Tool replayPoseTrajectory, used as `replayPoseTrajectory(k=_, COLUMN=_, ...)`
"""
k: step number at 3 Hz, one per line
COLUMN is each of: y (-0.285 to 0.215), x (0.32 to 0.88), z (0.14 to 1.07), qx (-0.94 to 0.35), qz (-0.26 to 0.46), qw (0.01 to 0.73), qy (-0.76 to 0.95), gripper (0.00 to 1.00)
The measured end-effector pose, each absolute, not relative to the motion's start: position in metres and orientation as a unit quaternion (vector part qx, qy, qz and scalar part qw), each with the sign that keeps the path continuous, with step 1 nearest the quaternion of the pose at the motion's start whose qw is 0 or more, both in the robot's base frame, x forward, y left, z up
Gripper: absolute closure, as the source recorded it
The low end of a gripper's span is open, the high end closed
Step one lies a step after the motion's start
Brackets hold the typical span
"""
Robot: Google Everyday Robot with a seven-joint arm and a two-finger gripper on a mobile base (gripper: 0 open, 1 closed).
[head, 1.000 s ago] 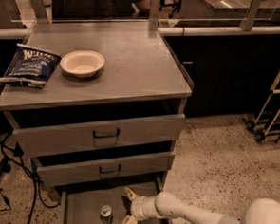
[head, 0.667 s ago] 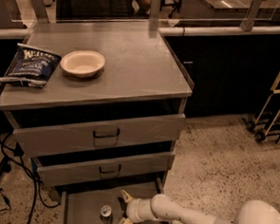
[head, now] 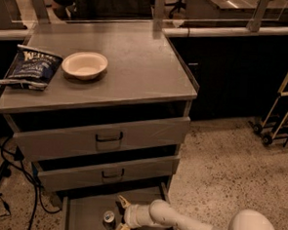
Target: Pick redbull can from bottom drawer and place on counter
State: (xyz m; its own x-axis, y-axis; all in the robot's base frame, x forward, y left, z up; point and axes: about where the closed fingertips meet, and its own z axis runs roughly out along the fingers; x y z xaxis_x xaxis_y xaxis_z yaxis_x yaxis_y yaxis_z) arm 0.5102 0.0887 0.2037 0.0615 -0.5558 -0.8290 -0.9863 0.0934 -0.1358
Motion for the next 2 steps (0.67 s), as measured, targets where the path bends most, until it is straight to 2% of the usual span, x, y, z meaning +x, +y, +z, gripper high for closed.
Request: replayPoseTrajectory(k=2, y=0.108, x=0.511, z=0.178, qx=-0.606, qz=0.291, qw=0.402, qy=0.621, gripper=0.00)
